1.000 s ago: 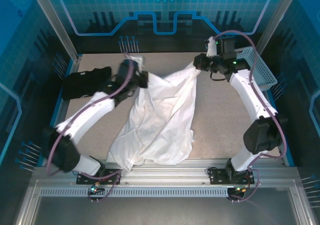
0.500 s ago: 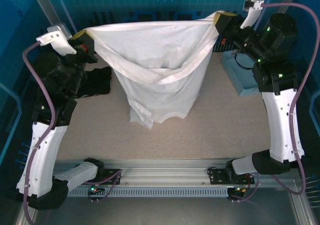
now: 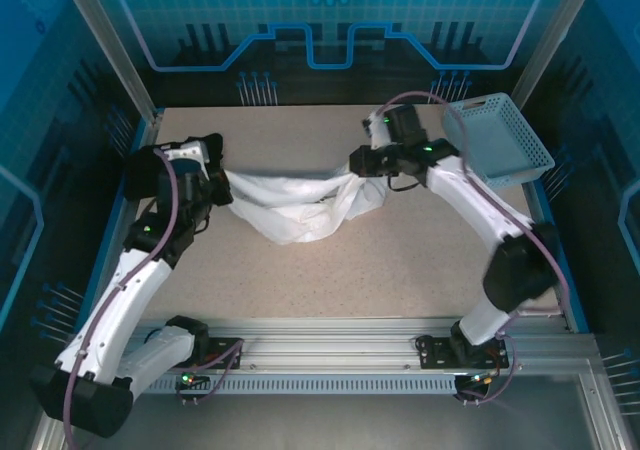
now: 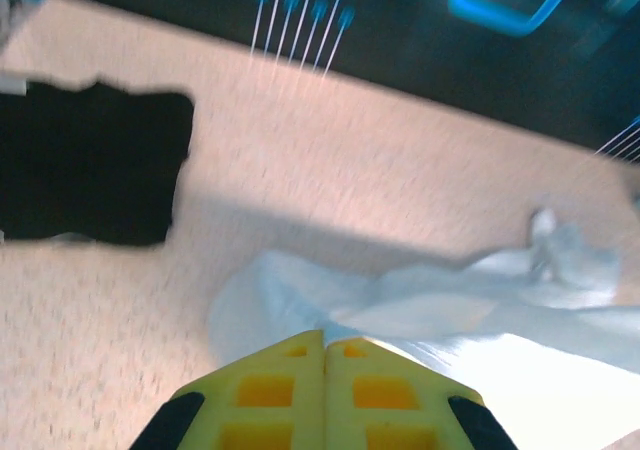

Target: Fold the inside-out t-shirt

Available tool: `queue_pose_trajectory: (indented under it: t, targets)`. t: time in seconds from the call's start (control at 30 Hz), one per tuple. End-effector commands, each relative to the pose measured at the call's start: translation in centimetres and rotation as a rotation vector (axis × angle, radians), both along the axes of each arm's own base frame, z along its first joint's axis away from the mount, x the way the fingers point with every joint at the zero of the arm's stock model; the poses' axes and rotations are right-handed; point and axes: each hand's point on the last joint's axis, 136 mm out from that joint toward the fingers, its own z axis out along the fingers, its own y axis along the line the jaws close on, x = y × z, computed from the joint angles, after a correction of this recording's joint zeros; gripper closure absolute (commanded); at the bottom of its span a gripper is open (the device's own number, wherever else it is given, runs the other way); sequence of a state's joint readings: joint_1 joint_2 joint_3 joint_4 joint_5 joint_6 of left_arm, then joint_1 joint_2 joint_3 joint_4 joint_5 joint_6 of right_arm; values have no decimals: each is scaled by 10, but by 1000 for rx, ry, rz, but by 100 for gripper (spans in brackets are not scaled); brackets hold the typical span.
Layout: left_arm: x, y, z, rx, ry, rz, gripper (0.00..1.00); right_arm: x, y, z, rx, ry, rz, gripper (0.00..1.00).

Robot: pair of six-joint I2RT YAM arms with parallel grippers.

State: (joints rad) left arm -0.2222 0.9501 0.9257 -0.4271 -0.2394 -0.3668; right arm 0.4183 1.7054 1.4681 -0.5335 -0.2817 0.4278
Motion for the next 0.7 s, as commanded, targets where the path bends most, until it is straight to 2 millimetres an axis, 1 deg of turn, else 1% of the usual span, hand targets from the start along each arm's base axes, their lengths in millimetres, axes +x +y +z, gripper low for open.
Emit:
queue_pose_trajectory:
  t: [0.0, 0.07, 0.17, 0.27, 0.37, 0.43, 0.5, 0.53, 0.67]
  targets:
    - [0, 7, -26, -19, 51, 50, 100, 5, 19, -40, -23, 119, 70, 83]
    - [0, 7, -40, -28, 83, 54, 100, 12, 21, -58, -66, 147, 90, 75]
    - [-1, 4, -48, -44, 96, 48, 100, 14, 10, -67, -144, 138, 89, 63]
    - [-3, 4, -49, -46, 96, 44, 100, 0, -8, -71, -213, 123, 77, 53]
    - [-3, 2, -49, -51, 99, 33, 100, -19, -27, -83, -272, 134, 48, 44]
    - [-4, 1, -49, -50, 101, 28, 100, -28, -33, -92, -270, 151, 27, 42]
    - [-5, 1, -49, -47, 100, 27, 100, -32, -34, -104, -231, 181, 1, 43]
    - [-5, 1, -49, -47, 99, 26, 100, -31, -33, -111, -203, 201, -11, 44]
    - [-5, 1, -49, -44, 97, 19, 100, -22, -29, -125, -121, 239, -47, 53]
